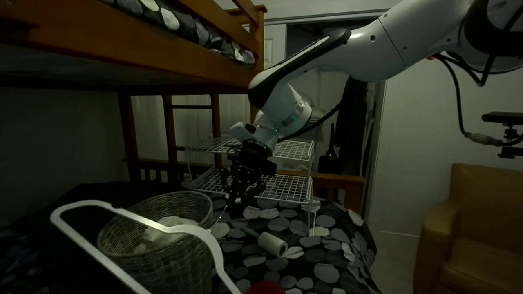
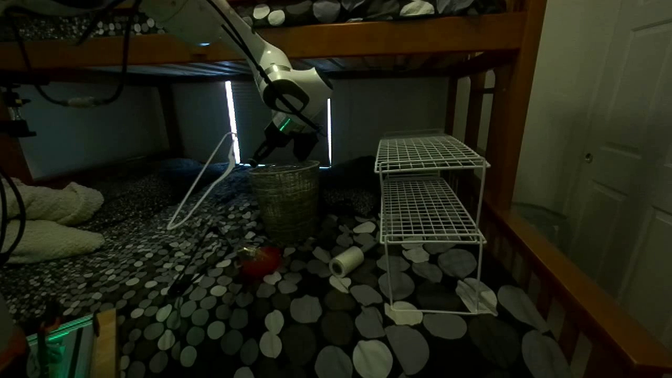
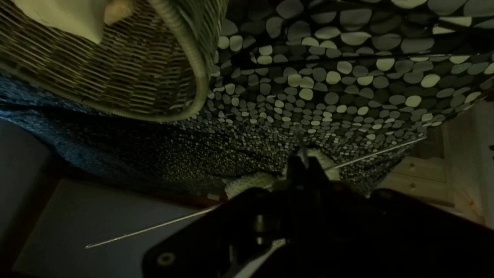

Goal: Move the white clothes hanger from the basket to the bed

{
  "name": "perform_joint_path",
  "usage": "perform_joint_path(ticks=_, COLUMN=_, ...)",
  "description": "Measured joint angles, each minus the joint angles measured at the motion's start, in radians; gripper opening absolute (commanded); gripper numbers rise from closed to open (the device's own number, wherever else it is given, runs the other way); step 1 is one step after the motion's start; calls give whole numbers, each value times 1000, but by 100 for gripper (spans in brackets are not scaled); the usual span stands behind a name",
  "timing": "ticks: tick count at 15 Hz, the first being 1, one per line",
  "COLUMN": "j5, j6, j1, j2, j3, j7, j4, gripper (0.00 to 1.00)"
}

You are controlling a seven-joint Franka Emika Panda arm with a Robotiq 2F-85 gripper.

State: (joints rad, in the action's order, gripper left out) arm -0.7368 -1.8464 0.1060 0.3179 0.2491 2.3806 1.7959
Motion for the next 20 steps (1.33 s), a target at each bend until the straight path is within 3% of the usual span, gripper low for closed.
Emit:
perform_joint_path(ticks=3, j5=31, j6=53, j1=42, j2=40, j3=6, j7=-67, j4=-29, gripper=1)
perform_joint_path(ticks=4, j5=39, j6=74, j1=52, j2=49, j3=7, j7=-86, j4=-37, gripper=28)
perform_joint_path(ticks=6, j5=62, j6=108, j1=65, j2=56, j3=7, j7=-134, j4=-47, gripper=36)
perform_joint_path(ticks=11, j5=77, j6=119, j1=64, j2=55, j3=2, j7=-218, j4=-65, gripper=74)
perform_joint_path(ticks=14, j5=144, j6=107, j1=61, j2=31, j3=-23, j7=-308, j4=-62, gripper=96)
perform_joint_path(ticks=15, j5=170, j6=107, j1=54, j2=8, j3=-37, j7=-339, j4=-52, gripper=100)
perform_joint_path(ticks=20, j5=240, j6=107, j1=-5, j2=-236, j3=-100, j7=-481, j4=104, gripper=100)
